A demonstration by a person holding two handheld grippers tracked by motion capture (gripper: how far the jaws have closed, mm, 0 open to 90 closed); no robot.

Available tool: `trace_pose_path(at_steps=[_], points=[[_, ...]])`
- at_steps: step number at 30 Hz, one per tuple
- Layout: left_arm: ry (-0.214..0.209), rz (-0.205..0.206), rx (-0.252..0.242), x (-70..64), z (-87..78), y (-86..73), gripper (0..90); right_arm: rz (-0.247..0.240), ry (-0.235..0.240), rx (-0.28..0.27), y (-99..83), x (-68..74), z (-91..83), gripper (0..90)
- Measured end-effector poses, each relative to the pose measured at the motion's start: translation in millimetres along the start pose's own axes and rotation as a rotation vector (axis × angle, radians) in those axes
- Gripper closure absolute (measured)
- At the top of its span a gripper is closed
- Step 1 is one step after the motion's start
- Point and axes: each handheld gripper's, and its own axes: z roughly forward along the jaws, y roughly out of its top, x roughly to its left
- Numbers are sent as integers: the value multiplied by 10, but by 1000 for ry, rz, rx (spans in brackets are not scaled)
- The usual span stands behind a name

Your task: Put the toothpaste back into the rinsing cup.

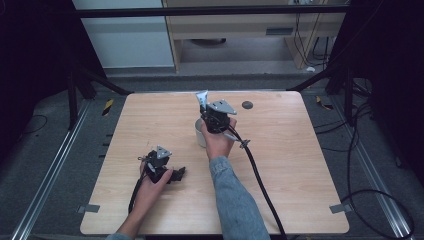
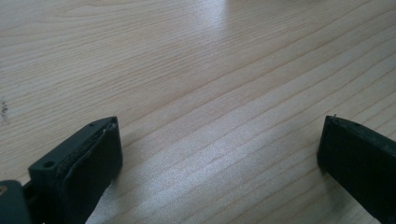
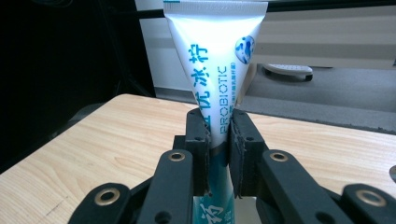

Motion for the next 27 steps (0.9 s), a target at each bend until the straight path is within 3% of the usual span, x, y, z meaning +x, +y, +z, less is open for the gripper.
trace_pose_path(at_steps=[27], points=[[0, 0, 0, 0, 0, 0, 0, 47, -2, 32, -141, -53, 47, 794]])
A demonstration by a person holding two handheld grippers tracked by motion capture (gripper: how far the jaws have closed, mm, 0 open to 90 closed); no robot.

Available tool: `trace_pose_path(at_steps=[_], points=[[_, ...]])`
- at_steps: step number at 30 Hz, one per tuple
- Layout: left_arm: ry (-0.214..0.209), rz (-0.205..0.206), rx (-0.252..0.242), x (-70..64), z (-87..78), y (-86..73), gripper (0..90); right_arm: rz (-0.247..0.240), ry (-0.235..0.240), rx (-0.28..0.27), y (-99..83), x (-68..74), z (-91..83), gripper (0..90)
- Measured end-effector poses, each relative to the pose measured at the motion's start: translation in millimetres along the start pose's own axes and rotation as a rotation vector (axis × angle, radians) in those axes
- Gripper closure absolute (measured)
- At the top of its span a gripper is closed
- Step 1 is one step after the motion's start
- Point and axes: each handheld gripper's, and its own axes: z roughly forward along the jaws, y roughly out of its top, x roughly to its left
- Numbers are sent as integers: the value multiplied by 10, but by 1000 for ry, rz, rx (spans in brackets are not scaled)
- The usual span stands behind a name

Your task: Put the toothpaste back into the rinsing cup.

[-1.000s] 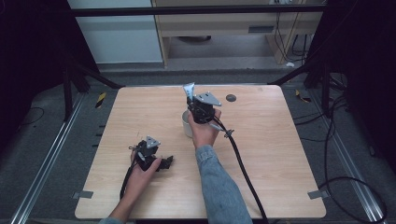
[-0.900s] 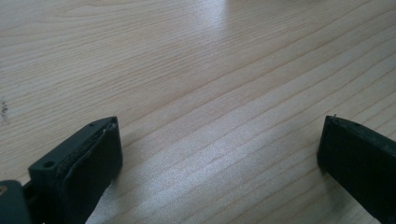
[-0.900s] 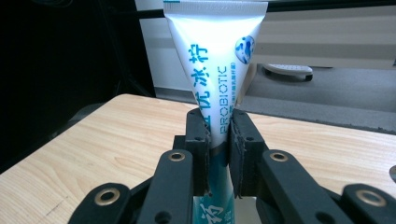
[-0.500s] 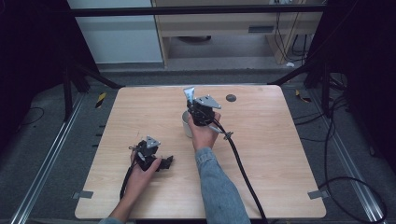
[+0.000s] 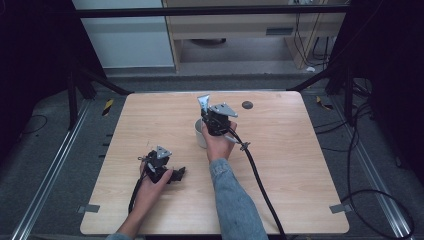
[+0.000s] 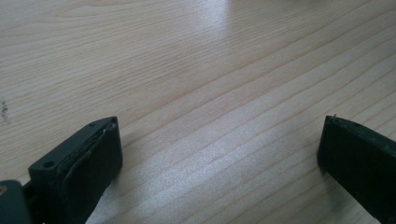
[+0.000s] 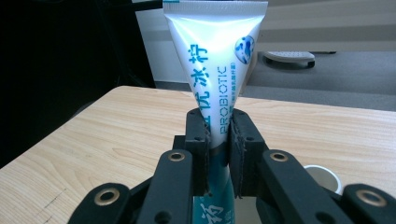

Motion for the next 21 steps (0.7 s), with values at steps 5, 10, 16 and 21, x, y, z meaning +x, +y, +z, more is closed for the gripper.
trace_pose_path(at_steps=[5, 10, 16, 21], points=[[0, 0, 0, 0, 0, 0, 0, 22, 3, 5, -12, -15, 8, 794], [0, 0, 0, 0, 0, 0, 0, 28, 9, 11, -22, -13, 11, 793], [0, -1, 0, -1, 2, 2, 0, 41, 15, 20, -42, -25, 32, 793], [1, -1, 0, -1, 5, 5, 0, 49, 20, 27, -42, -44, 38, 792]])
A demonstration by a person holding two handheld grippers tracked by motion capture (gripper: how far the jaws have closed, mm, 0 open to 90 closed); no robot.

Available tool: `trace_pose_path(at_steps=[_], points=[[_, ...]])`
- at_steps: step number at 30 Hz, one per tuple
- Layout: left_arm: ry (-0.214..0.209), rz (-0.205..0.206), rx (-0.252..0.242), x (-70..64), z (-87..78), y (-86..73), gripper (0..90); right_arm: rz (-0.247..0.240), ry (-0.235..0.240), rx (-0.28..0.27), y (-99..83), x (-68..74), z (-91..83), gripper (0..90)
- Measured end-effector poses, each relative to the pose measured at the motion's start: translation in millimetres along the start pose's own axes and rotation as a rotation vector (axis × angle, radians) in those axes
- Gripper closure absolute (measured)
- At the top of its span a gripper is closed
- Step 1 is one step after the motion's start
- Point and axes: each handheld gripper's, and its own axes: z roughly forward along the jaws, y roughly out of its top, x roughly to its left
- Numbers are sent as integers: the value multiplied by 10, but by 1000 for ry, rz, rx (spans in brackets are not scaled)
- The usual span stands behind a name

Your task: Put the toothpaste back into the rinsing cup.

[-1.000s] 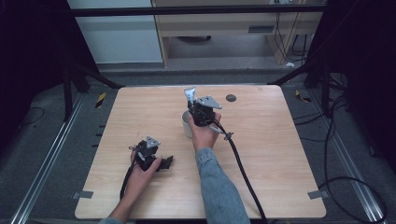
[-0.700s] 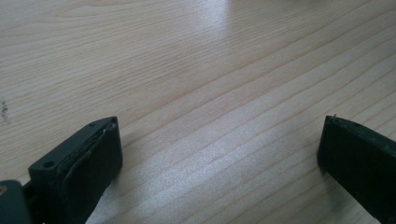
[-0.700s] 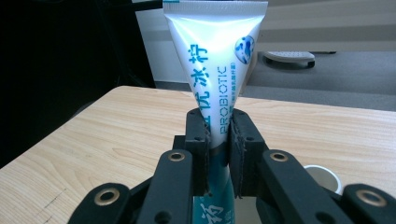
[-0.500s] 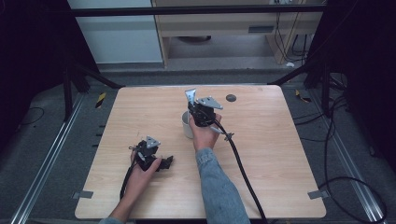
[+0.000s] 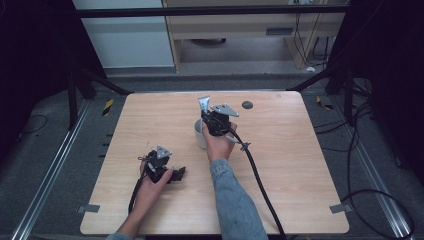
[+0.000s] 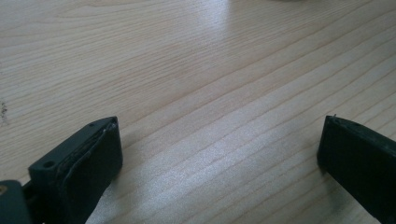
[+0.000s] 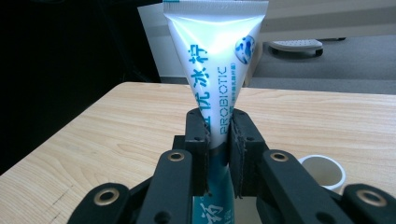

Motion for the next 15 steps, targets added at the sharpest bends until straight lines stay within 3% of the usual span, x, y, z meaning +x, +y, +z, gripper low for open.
trace_pose_path(at_steps=[15], points=[[0, 3, 3, 2, 2, 4, 0, 1, 6, 2, -10, -43, -75, 786]])
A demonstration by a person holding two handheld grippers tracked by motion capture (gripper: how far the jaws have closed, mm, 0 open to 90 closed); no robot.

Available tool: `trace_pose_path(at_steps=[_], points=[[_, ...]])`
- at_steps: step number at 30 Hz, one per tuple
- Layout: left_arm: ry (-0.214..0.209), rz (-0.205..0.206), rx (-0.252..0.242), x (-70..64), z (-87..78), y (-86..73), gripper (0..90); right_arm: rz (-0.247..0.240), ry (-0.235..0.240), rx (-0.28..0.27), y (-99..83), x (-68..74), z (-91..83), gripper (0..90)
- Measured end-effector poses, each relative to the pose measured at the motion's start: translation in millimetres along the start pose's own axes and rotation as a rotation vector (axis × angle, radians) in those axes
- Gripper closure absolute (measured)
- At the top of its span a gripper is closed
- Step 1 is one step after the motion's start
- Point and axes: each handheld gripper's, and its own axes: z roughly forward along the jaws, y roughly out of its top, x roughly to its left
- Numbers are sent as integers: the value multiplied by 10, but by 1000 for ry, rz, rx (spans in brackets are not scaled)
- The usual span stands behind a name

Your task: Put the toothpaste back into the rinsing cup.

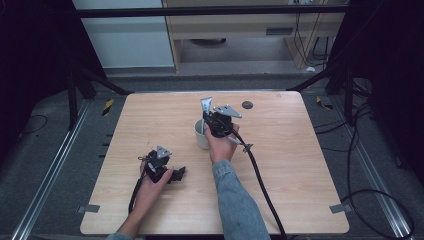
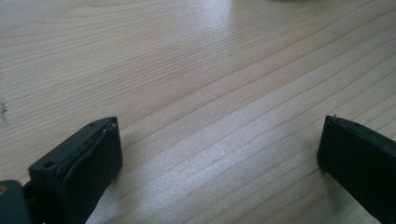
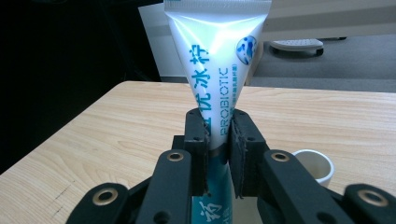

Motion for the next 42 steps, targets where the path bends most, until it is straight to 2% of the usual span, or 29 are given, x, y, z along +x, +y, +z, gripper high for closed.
trace_pose_path(at_steps=[16, 27, 34, 39, 42], points=[[0, 1, 0, 0, 2, 2, 0, 1, 8, 9, 20, -33, -8, 760], [-1, 1, 1, 1, 3, 3, 0, -6, 7, 20, 22, -32, -10, 703], [-1, 1, 0, 1, 3, 3, 0, -5, 0, 32, 35, -31, -28, 617], [-1, 2, 0, 1, 3, 3, 0, -32, -9, 55, 46, -16, -53, 533], [-2, 2, 0, 1, 4, 4, 0, -39, -12, 106, 73, -14, -47, 444]])
